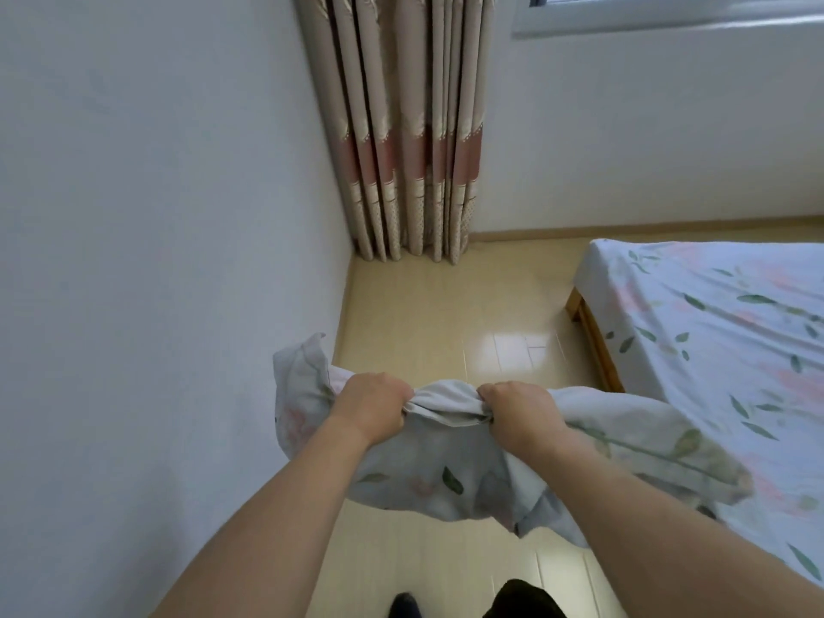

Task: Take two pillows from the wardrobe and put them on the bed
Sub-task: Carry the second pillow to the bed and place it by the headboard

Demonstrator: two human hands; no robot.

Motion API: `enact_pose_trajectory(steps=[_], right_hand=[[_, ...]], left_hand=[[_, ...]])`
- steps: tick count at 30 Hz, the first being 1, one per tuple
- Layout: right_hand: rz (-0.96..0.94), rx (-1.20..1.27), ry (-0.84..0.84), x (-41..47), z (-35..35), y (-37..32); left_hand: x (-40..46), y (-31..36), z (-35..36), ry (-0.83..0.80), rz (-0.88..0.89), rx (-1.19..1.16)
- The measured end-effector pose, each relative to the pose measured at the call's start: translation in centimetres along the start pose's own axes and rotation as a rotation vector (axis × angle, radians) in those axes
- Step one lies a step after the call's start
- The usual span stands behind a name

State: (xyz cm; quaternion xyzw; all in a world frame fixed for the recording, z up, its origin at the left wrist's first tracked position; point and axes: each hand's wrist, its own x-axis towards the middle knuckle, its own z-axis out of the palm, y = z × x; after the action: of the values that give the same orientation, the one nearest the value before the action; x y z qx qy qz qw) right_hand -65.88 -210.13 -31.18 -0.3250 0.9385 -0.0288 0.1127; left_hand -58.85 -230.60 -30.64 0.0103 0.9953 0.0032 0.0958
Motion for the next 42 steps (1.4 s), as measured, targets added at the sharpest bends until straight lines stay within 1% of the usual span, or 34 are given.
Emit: enact_pose_trajectory(steps=[4,9,13,17,22,24,25,29,35,39,42], right_hand=[[0.083,0.031,-0.003,6.4,-1.4,3.2],[0.135,0.055,-0.013,15.4,-2.3,8.8],[0.145,0.087,-0.014,22.0,-4.2,13.3],[0.141,0.100,0.004,29.1,-6.6,17.3],[0.133,0.093,0.005,36.2,-8.1,20.0],[0.149,0.093,0.014,41.3,-8.4,21.3],[0.146,0.068,0.004,42.0,-8.7,21.6],[0.167,0.037,0.002,49.7,-9.7,23.2],[0.240,0.051,0.020,61.0,-13.5,25.2],[0.308,0.071,0.021,65.7,-15.2,26.8],[0.344,0.077,0.029,69.7,-16.3,29.5]], left_hand=[[8.2,-1.9,-0.9,-0.009,0.068,0.004],[19.7,-3.4,-1.3,-0.028,0.109,0.080],[28.0,-4.2,-3.3,-0.054,0.140,0.141],[36.2,-5.6,-6.0,-0.052,0.120,0.151],[42.9,-7.8,-7.7,-0.084,0.130,0.138],[47.7,-9.9,-7.8,-0.094,0.123,0.132],[48.4,-10.1,-8.1,-0.098,0.135,0.151],[55.9,-14.1,-8.9,-0.063,0.181,0.151],[67.5,-20.1,-12.2,-0.051,0.262,0.172],[73.6,-21.9,-13.9,-0.060,0.318,0.196],[79.2,-22.5,-15.0,-0.055,0.356,0.211]])
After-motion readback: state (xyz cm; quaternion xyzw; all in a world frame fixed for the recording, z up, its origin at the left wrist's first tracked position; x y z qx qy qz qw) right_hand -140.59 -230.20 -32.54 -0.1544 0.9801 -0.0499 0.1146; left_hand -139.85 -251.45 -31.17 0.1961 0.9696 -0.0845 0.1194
